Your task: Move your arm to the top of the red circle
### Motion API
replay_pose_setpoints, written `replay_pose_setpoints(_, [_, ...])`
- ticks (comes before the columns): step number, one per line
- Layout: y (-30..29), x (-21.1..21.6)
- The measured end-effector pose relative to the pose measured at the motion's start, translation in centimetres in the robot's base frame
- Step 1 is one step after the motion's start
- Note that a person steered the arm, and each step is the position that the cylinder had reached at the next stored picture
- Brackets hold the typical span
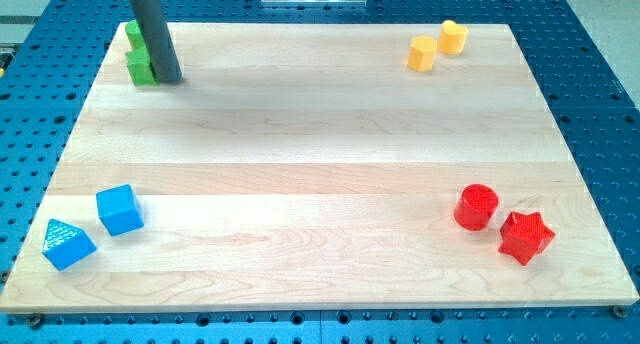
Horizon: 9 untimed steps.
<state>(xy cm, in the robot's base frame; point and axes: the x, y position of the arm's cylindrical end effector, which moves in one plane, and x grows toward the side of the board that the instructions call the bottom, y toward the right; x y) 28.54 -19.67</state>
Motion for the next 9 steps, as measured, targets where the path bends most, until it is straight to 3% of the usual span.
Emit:
replay_pose_setpoints(1, [1.1,-3.2])
replay_pose_setpoints(4, [11.5,-1.6])
replay_pose_setpoints(7, [11.8,0.1])
replay_pose_setpoints(9, [12.8,7.7])
